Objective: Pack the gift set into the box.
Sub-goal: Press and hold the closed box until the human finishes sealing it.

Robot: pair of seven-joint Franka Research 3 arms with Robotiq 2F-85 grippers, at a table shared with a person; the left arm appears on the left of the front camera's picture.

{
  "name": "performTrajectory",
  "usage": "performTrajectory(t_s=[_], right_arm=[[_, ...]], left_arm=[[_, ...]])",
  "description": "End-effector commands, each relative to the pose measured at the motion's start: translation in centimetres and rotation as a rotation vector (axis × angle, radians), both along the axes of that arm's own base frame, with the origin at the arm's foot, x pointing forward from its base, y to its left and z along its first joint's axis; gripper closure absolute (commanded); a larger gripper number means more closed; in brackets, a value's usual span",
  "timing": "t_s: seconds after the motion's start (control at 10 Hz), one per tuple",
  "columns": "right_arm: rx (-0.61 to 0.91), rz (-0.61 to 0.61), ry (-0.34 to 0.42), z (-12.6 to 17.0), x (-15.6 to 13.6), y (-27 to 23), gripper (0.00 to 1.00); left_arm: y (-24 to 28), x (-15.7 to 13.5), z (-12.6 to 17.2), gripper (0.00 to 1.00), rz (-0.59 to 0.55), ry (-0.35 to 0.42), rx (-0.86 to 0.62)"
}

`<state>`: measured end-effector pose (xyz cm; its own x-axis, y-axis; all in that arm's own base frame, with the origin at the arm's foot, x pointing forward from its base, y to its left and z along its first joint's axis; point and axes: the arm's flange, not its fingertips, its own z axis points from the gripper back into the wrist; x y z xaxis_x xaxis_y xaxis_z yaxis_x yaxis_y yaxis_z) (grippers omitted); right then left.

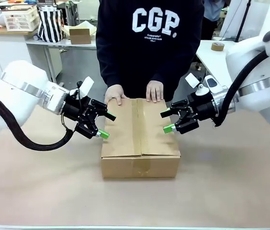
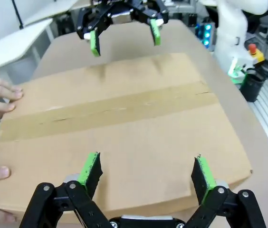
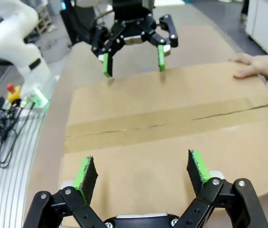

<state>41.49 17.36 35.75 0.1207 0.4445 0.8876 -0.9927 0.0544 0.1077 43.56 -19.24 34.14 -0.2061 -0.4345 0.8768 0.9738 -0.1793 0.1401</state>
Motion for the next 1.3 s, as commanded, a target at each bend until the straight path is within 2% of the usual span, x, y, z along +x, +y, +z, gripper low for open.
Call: performTrajectory(t_s=[0.0, 0.2, 0.4, 0.8, 0.9, 1.0, 1.2], right_arm=[[-0.057, -0.006, 0.001, -0.6, 0.0, 2.0, 0.00], [-0.130, 0.046, -0.016, -2.1, 0.9, 2.9, 0.00], [-0.157, 0.112, 0.024, -3.1, 1.1, 3.2, 0.00], [-0.178, 0.169, 0.094, -3.3, 1.1, 2.7, 0.00], [-0.132, 0.133, 0.019, -2.8, 0.8, 3.1, 0.00], [-0.132, 0.133, 0.019, -2.8, 0.8, 3.1, 0.00], [-0.132, 0.133, 0.019, -2.8, 0.8, 3.1, 0.00]], left_arm=[[-1.1, -0.2, 0.1, 0.00, 0.039, 0.040, 0.004], [-1.6, 0.0, -0.3, 0.00, 0.050, 0.082, 0.022], [-1.8, 0.0, -1.0, 0.00, 0.081, 0.155, 0.049], [-1.8, 0.2, -1.6, 0.00, 0.090, 0.169, 0.077], [-1.8, 0.3, -1.6, 0.00, 0.077, 0.164, 0.096], [-1.5, -0.2, -1.2, 0.00, 0.074, 0.161, 0.041], [-1.5, -0.2, -1.2, 0.00, 0.074, 0.161, 0.041]])
